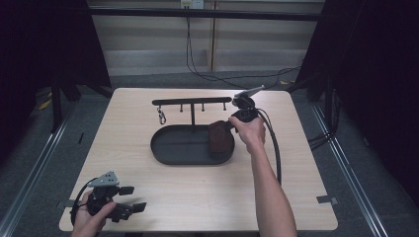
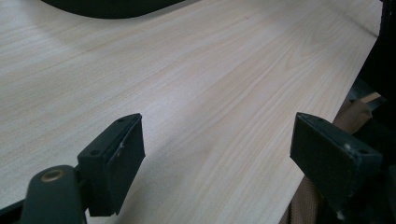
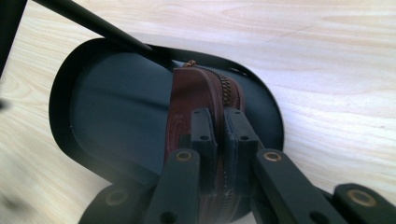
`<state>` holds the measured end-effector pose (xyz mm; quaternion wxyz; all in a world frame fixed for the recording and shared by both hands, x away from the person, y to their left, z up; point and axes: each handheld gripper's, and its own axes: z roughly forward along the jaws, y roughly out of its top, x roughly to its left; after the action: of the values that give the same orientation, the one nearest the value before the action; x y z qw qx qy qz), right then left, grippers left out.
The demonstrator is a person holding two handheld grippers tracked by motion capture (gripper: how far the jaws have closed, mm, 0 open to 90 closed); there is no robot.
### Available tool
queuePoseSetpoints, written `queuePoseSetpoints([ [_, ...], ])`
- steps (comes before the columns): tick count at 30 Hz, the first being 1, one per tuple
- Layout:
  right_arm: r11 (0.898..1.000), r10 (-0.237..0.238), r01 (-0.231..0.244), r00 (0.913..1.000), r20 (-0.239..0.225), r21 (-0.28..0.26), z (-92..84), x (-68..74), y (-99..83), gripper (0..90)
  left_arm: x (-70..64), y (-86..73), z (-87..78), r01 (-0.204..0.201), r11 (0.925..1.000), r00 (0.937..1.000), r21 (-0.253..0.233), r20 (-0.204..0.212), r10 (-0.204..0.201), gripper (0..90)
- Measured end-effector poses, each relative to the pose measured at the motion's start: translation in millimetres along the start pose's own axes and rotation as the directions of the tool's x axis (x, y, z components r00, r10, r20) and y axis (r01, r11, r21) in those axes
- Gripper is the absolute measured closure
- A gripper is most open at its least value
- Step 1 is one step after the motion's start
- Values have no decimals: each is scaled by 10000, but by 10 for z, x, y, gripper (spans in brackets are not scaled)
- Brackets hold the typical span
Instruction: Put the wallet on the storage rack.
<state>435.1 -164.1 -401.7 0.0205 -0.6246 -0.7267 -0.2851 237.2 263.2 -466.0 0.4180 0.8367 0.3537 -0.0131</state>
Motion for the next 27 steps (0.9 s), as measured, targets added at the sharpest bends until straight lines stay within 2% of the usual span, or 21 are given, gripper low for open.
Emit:
queuePoseSetpoints([
  [4, 10000, -10, 11, 10000, -63, 97, 85, -11, -24, 838, 1, 0, -6, 39, 10000, 10000, -15, -30, -39, 176],
  [6, 9998, 161, -159, 9996, -241, 72, 136, -40, -42, 838, 1, 0, -9, 36, 10000, 10000, -28, -37, -36, 176],
  [10, 9997, 249, -248, 9993, -293, 52, 202, -73, -72, 833, 3, 0, -5, 52, 10000, 10000, -18, -27, -52, 176],
  [14, 9997, 98, -105, 9995, -288, -218, 247, -92, -100, 827, 4, 0, -5, 42, 10000, 10000, -7, -7, -42, 176],
  [19, 9996, 86, -92, 9997, -238, -254, 277, -94, -115, 812, 4, 1, -3, 24, 10000, 10000, 4, -3, -24, 176],
  [22, 9996, -30, 27, 9999, -128, -292, 296, -93, -122, 796, 2, 1, -8, 29, 10000, 10000, -6, -23, -29, 176],
  [24, 9995, -250, 255, 9992, 297, -194, 322, -95, -131, 829, 3, 1, -9, 41, 10000, 10000, -10, -20, -41, 176],
  [27, 9992, -91, 91, 10000, 0, -388, 354, -125, -152, 818, 7, 1, -9, 62, 10000, 10000, -19, 9, -62, 176],
])
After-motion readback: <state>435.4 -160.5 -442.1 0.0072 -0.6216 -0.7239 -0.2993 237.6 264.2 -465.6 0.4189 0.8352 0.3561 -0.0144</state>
